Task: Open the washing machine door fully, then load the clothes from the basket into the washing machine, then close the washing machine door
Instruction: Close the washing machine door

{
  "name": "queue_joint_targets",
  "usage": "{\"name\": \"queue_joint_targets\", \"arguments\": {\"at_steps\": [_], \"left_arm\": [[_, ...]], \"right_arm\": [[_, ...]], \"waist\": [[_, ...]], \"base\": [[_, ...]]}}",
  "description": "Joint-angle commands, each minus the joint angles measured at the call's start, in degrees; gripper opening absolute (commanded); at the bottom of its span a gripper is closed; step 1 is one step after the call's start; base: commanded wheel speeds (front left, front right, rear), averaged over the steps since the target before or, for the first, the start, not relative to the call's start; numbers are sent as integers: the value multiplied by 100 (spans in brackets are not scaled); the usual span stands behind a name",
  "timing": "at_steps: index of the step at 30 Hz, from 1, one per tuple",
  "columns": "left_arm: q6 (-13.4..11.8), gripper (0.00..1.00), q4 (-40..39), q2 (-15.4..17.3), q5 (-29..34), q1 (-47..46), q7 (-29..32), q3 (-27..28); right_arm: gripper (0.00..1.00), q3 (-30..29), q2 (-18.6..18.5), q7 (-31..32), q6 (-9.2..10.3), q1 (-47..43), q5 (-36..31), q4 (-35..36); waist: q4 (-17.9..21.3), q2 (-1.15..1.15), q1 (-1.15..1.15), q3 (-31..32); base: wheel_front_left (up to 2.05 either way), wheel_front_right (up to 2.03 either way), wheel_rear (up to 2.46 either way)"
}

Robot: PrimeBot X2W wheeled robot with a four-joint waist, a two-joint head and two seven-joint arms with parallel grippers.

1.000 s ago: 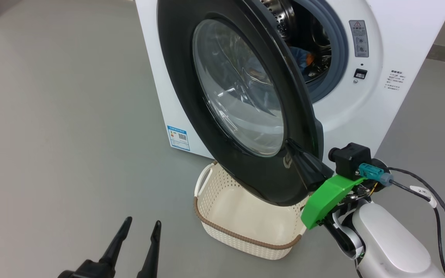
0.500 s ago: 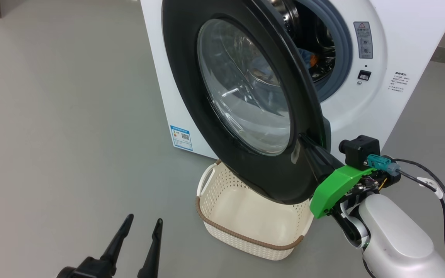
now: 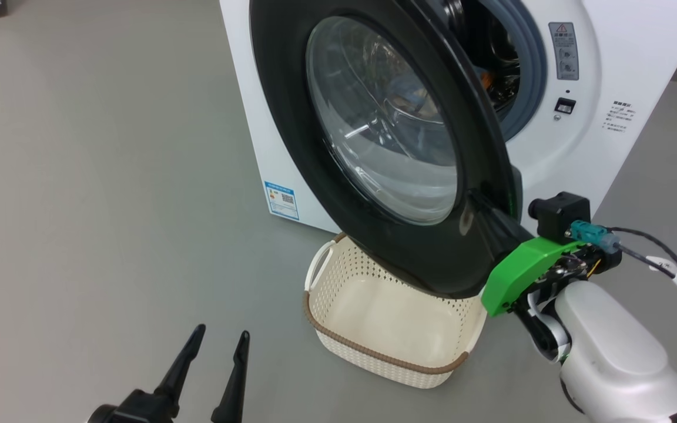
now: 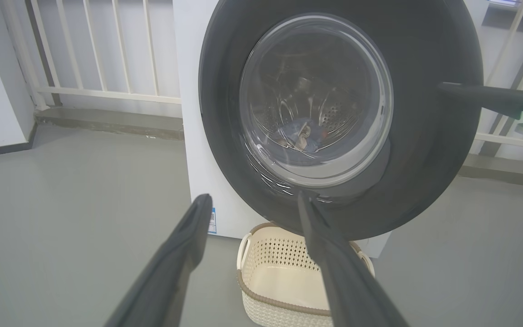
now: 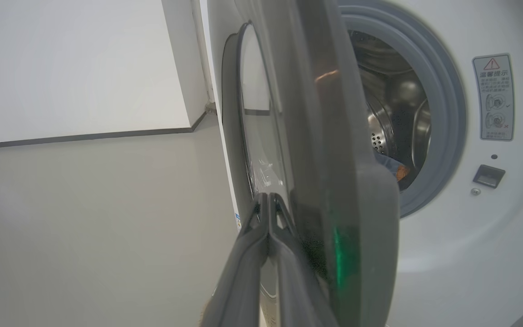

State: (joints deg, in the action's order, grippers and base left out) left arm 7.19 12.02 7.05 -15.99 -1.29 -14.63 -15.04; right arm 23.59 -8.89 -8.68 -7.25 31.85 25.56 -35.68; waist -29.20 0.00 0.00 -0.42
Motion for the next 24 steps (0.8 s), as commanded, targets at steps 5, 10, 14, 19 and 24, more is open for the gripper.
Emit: {"name": "queue_joint_targets", "arguments": {"at_steps": [5,10,14,19,24], "left_arm": [[28,100,-173,-15,-8,-359,-37,144],[29,100,-261,-77,-1,-408,-37,161],[29,100,-316,-141,9,-410,-37,199],[29,100,-408,-226,32,-387,-37,259],[29,100,-501,-299,56,-348,-37,293]], "right_arm": [[0,-98,-171,-45,-24,364,90,-76],[0,-259,-357,-5,-24,642,95,-288],[0,-367,-502,0,-24,947,82,-534],[0,-419,-617,-8,-24,1425,86,-896],[0,-385,-656,-28,-24,1971,124,-1375]], "waist": [[-85,0,0,-132],[-135,0,0,-299],[-175,0,0,-414],[-226,0,0,-564],[-271,0,0,-698]], "base": [[0,0,0],[0,0,0],[0,0,0],[0,0,0],[0,0,0]]}}
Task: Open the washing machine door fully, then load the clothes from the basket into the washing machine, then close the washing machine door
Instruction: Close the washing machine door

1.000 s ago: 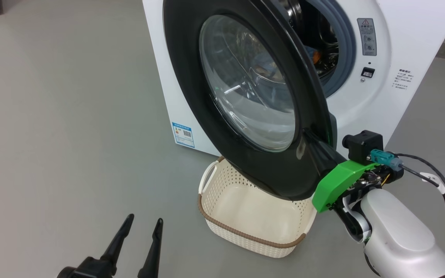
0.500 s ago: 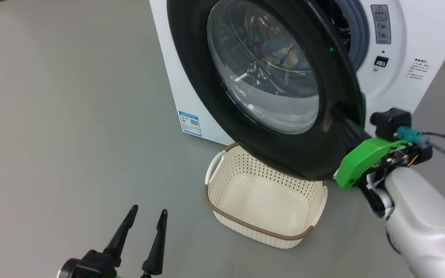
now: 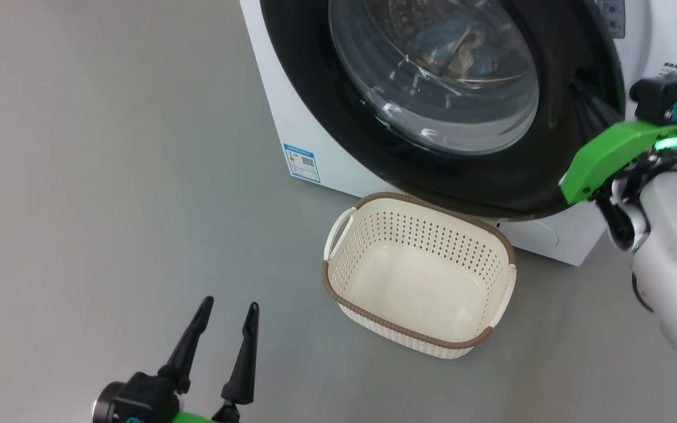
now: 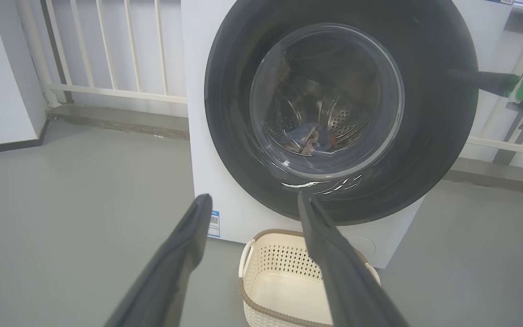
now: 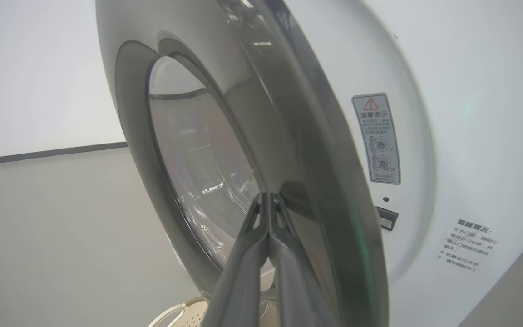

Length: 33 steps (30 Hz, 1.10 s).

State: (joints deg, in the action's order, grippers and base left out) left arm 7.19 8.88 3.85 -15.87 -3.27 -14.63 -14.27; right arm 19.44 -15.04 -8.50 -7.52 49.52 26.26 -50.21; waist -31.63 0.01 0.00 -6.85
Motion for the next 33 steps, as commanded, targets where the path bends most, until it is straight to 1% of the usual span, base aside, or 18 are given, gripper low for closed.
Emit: {"name": "queue_joint_targets", "arguments": {"at_steps": [1,10,11,17,24,29,33], "left_arm": [[29,100,-199,9,46,-146,-37,221],[29,100,-314,-60,64,-112,-37,263],[29,100,-332,-72,75,-111,-37,227],[29,100,-335,-92,107,-139,-37,30],[-126,100,-384,-96,11,-167,-37,-308],[-248,100,-415,-96,-43,-205,-37,-424],[-282,100,-402,-97,-76,-226,-37,-469]], "right_arm": [[0,47,-49,-52,3,321,56,-27],[0,276,-43,-134,3,1219,135,-836],[0,345,-83,-153,3,1404,145,-1040],[0,450,-252,-196,3,1803,385,-1509],[0,606,-436,-270,3,2050,590,-1795],[0,872,-443,-259,3,2083,715,-1784],[0,1075,-440,-260,3,1999,838,-1784]], "waist": [[-37,-1,0,-85],[-99,-1,0,-316],[-106,-1,0,-355],[-120,-1,0,-444],[-125,-1,0,-498],[-125,-1,0,-540],[-120,-1,0,-529]], "base": [[0,0,0],[-2,-2,-2],[-14,-14,-14],[-15,-15,-15],[-13,-13,-13],[-2,-2,-2],[0,0,0]]}}
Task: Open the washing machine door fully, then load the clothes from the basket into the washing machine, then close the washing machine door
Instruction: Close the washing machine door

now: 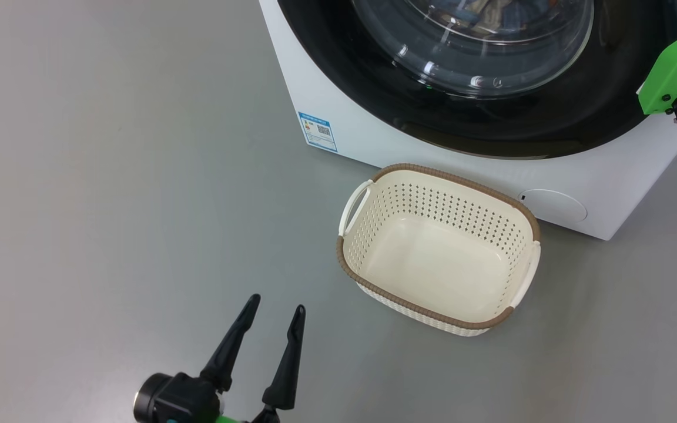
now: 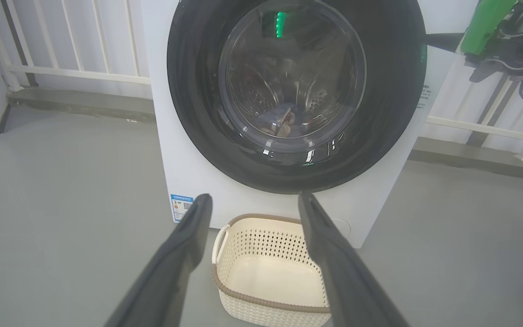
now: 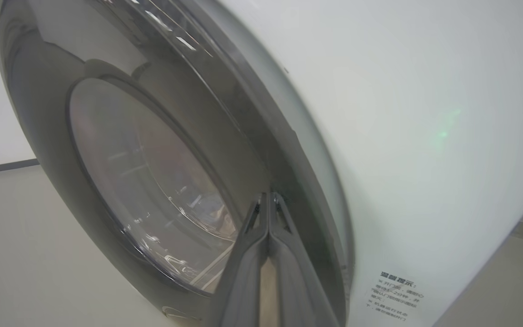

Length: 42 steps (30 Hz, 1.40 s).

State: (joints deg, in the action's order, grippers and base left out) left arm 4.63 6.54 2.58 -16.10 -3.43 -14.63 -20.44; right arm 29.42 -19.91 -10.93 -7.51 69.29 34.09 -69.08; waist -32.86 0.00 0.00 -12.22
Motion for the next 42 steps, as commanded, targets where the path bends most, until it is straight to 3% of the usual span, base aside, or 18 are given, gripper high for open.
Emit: {"name": "queue_joint_targets", "arguments": {"at_steps": [1,12,18,22,27,31,42], "left_arm": [[-31,100,-162,31,-54,-217,-37,142],[35,100,102,31,-24,-383,-37,89],[121,100,374,30,-17,-528,-37,18],[173,100,573,30,20,-623,-37,76],[212,100,697,36,70,-694,-37,178],[231,100,787,44,75,-706,-37,263],[246,100,924,57,93,-617,-37,587]], "right_arm": [[0,131,50,-16,2,-6,86,106],[0,689,85,-307,2,-650,493,582],[0,690,-39,-399,2,-1180,607,957],[0,427,-106,-404,2,-1711,451,1599],[0,-349,-136,-406,2,-2468,-82,2494],[100,-1010,21,-406,2,-3179,-670,3213],[100,-1894,662,-407,2,-4761,-1535,4266]], "waist": [[5,0,0,18],[108,0,0,377],[211,0,0,640],[497,0,0,785],[935,0,0,891],[1278,0,0,999],[2032,0,0,1250]], "base": [[0,0,0],[0,0,0],[0,0,0],[0,0,0],[0,0,0],[0,0,0],[0,0,0]]}}
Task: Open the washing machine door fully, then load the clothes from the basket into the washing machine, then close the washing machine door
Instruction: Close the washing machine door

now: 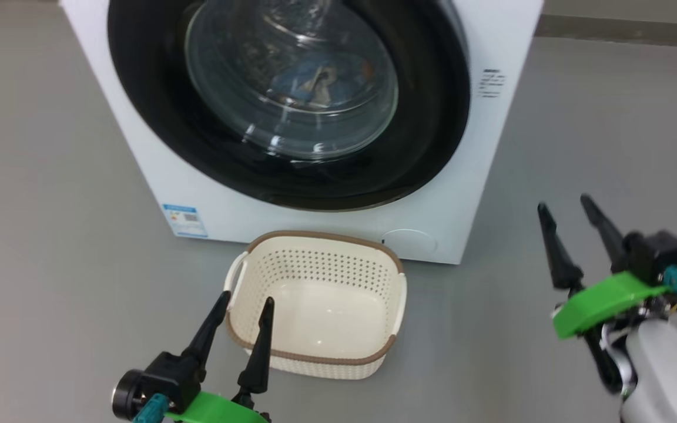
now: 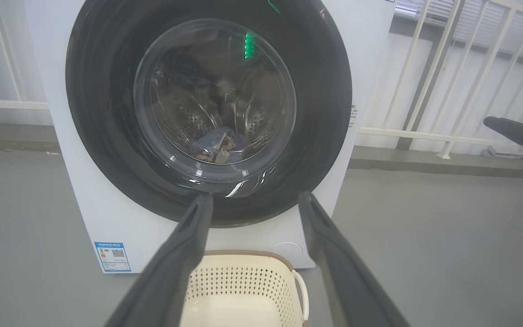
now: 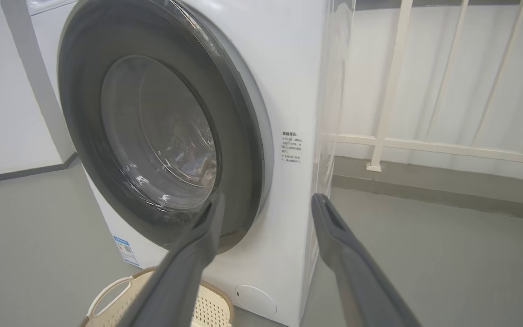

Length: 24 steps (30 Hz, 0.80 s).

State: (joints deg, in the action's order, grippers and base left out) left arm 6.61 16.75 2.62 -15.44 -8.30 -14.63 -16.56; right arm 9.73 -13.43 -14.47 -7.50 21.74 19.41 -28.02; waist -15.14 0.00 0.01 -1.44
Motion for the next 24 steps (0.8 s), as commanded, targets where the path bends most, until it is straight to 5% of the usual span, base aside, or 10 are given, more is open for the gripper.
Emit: {"name": "queue_joint_targets", "arguments": {"at_steps": [1,24], "left_arm": [[49,100,-82,63,35,-117,-37,220],[-62,100,-99,91,67,394,-37,859]], "right_arm": [[100,27,69,-52,1,-139,-105,219],[100,-1291,705,284,1,-2496,-813,1798]], "waist": [[316,0,-1,188],[1373,0,-1,405]], "base": [[0,0,0],[0,0,0]]}}
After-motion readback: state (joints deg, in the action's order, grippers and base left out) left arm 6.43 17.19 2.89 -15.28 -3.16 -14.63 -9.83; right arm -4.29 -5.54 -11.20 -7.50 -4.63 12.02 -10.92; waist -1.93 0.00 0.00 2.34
